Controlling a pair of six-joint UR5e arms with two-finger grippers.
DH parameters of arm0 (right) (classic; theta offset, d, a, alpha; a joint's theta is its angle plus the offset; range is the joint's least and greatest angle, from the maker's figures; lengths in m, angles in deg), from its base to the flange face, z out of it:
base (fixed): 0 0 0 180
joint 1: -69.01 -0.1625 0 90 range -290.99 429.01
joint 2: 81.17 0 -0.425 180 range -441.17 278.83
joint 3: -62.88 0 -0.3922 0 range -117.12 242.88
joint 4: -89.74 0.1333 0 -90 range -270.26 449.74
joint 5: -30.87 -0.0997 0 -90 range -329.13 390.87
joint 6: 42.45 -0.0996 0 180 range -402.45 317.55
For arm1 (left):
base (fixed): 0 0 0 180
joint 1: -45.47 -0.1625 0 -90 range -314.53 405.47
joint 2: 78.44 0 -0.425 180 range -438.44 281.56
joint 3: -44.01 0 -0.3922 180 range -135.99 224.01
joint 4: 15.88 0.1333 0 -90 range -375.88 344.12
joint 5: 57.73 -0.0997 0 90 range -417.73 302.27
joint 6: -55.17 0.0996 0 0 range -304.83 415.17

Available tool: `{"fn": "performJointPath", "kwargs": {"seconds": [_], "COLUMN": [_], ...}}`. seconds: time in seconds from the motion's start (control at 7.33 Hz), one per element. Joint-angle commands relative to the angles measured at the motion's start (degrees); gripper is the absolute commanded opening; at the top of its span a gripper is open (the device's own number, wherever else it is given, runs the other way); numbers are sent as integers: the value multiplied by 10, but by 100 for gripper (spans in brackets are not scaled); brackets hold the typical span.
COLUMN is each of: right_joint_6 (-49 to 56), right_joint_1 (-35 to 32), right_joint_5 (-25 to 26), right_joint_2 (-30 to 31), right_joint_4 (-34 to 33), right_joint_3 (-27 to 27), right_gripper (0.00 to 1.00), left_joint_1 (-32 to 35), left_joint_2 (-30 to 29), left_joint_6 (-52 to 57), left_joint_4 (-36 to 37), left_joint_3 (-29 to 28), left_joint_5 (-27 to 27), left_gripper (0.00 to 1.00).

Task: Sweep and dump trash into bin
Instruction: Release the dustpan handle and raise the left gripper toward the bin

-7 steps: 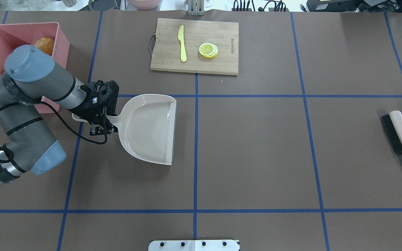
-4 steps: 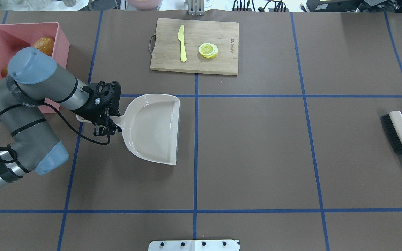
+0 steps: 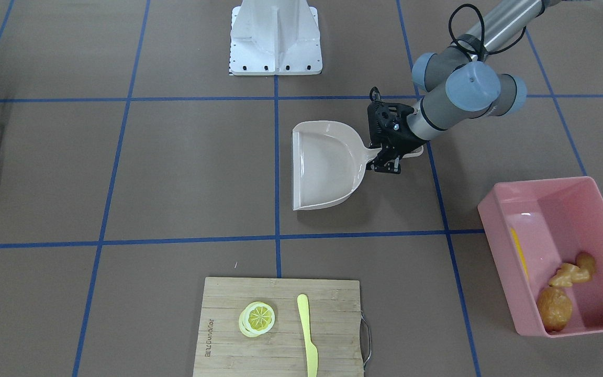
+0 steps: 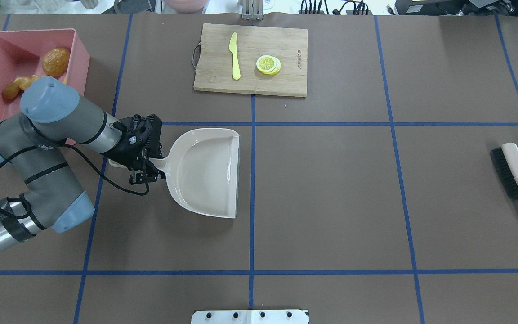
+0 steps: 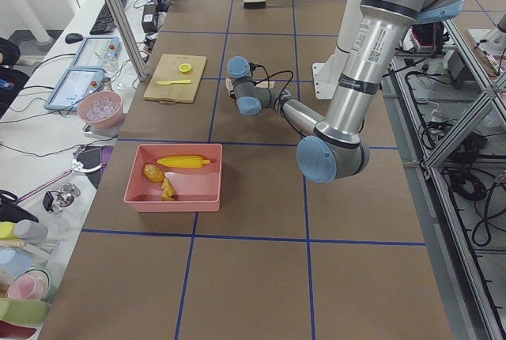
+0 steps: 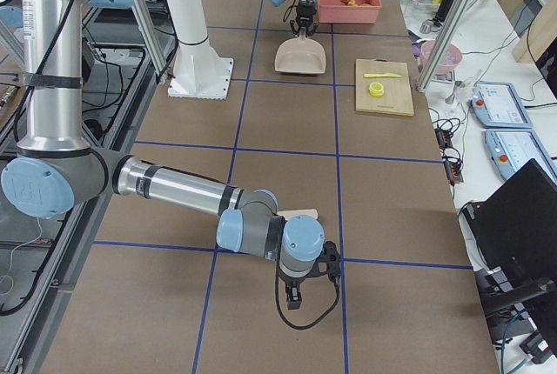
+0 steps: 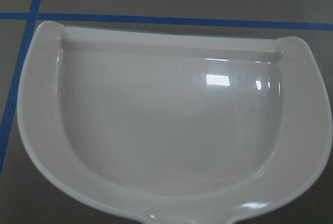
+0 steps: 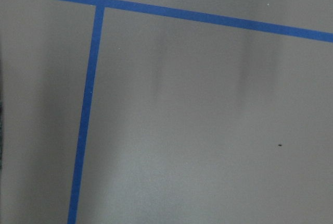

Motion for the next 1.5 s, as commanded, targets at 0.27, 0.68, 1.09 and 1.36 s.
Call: {"fn": "performJointPath", "kwargs": {"seconds": [0.27, 0.68, 1.09, 1.36], "right_joint_6": [0, 0, 2, 3], "right_joint_1": [0, 0, 0, 0], "right_joint_5": [-3, -4, -4, -4], "right_joint_2": [-2, -1, -2, -5], "right_joint_4": [0, 1, 1, 1], "right_joint_3": [6, 5, 6, 7], "right_gripper": [100, 100, 100, 100], "left_joint_1": [-4, -4, 3, 51], "left_joint_2": [0, 0, 12, 40], "left_joint_6": [0, 3, 1, -1], "left_joint_4": [0, 1, 7, 12], "left_joint_3": [-3, -3, 50, 83], "left_joint_5": [-1, -1, -1, -28], "left_gripper": [35, 76, 98, 98]}}
